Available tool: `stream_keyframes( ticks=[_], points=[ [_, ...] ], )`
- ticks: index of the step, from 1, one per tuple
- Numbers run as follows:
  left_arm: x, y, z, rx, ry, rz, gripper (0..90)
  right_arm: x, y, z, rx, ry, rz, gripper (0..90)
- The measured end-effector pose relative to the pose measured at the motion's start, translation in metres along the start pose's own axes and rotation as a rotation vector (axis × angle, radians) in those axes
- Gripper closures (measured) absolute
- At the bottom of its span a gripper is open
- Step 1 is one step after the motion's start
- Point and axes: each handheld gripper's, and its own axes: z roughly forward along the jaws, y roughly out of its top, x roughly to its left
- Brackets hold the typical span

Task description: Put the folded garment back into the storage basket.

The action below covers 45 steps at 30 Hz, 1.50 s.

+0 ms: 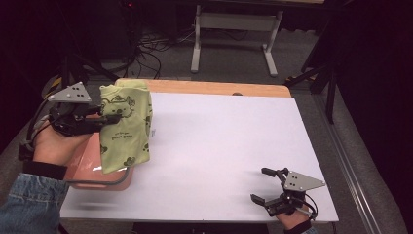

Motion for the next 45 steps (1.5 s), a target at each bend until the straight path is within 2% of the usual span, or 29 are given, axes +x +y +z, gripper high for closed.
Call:
stream_keyframes(
  ticks=[5, 20, 26, 45],
  points=[
    [0.006, -0.007, -0.003, 0.014, 0.034, -0.001, 67.0, 0.000, 0.000, 0.000, -0.001, 0.002, 0.000, 4.7],
    [0.022, -0.019, -0.018, 0.018, 0.043, -0.030, 67.0, 0.000, 0.000, 0.001, 0.001, 0.004, 0.002, 4.6],
    [0.026, -0.021, -0.023, 0.043, 0.061, -0.032, 67.0, 0.001, 0.000, 0.001, 0.002, 0.006, 0.003, 4.6],
    [0.033, -0.026, -0.023, 0.092, 0.078, -0.037, 67.0, 0.001, 0.000, 0.001, 0.003, 0.009, 0.004, 4.6]
  ],
)
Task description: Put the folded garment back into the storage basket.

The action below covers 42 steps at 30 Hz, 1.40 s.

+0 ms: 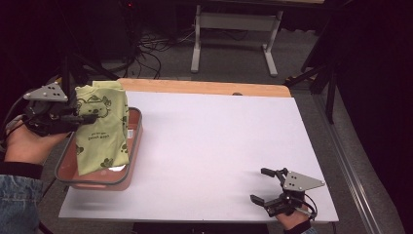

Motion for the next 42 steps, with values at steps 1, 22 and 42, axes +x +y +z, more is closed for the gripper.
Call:
stream_keyframes(
  ticks=[1, 22, 42],
  points=[
    [0.000, 0.000, 0.000, 0.006, 0.003, -0.002, 67.0, 0.000, 0.000, 0.000, 0.000, -0.001, -0.001, 4.6],
    [0.003, -0.005, 0.032, 0.082, -0.013, 0.010, 66.9, 0.000, 0.000, 0.000, 0.001, 0.000, -0.003, 4.6],
    [0.016, -0.023, 0.062, 0.138, -0.056, -0.039, 66.7, 0.000, 0.000, 0.000, 0.001, 0.004, -0.004, 4.6]
  ],
)
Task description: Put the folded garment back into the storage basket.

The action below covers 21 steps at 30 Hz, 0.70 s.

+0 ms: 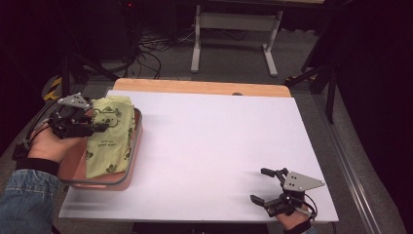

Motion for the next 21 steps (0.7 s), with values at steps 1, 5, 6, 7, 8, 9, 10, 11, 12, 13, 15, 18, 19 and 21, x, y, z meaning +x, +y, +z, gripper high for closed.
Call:
stream_keyframes(
  ticks=[1, 5, 6, 7, 8, 9, 10, 11, 12, 13, 15, 18, 19, 21],
  points=[
    [0.000, 0.000, 0.002, 0.002, -0.005, -0.002, 66.7, 0.000, 0.000, 0.000, 0.000, -0.001, -0.001, 4.6],
    [0.003, -0.002, 0.010, 0.017, -0.022, -0.011, 66.6, 0.000, 0.000, 0.000, 0.001, 0.001, -0.001, 4.6],
    [0.003, -0.002, 0.010, 0.017, -0.022, -0.011, 66.5, 0.000, 0.000, 0.000, 0.001, 0.001, -0.002, 4.6],
    [0.003, -0.003, 0.011, 0.023, -0.029, -0.014, 66.5, 0.000, 0.000, 0.000, 0.002, 0.000, -0.002, 4.6],
    [0.004, -0.003, 0.013, 0.028, -0.031, -0.014, 66.5, 0.000, 0.000, 0.000, 0.001, 0.001, -0.003, 4.6],
    [0.004, -0.003, 0.015, 0.031, -0.030, -0.016, 66.5, 0.000, 0.000, 0.000, 0.001, 0.001, -0.003, 4.6],
    [0.004, -0.004, 0.016, 0.038, -0.034, -0.020, 66.5, 0.000, 0.000, 0.000, 0.001, 0.001, -0.002, 4.6],
    [0.004, -0.004, 0.017, 0.045, -0.035, -0.018, 66.5, 0.000, 0.000, 0.000, 0.001, 0.001, -0.003, 4.6],
    [0.005, -0.004, 0.018, 0.048, -0.038, -0.017, 66.5, 0.000, 0.000, 0.000, 0.001, 0.002, -0.002, 4.6],
    [0.005, -0.005, 0.020, 0.054, -0.047, -0.027, 66.5, 0.000, 0.000, 0.000, 0.002, 0.002, -0.002, 4.6],
    [0.006, -0.006, 0.021, 0.058, -0.049, -0.031, 66.4, 0.000, 0.000, 0.000, 0.003, 0.002, -0.003, 4.6],
    [0.007, -0.008, 0.023, 0.069, -0.056, -0.036, 66.4, 0.001, 0.000, 0.000, 0.004, 0.002, -0.003, 4.6],
    [0.007, -0.008, 0.024, 0.074, -0.056, -0.040, 66.4, 0.001, 0.000, 0.000, 0.003, 0.003, -0.003, 4.6],
    [0.007, -0.009, 0.026, 0.082, -0.064, -0.042, 66.3, 0.001, 0.000, 0.000, 0.004, 0.003, -0.003, 4.6]
  ],
)
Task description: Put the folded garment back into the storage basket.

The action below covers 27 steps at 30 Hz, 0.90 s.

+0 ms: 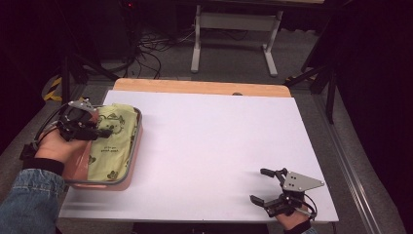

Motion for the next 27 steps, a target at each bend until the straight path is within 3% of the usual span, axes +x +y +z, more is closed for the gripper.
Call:
stream_keyframes(
  ticks=[27],
  points=[
    [0.011, -0.001, 0.028, 0.079, -0.005, -0.069, 65.2, -0.001, -0.001, 0.000, -0.001, 0.004, 0.004, 4.4]
  ],
)
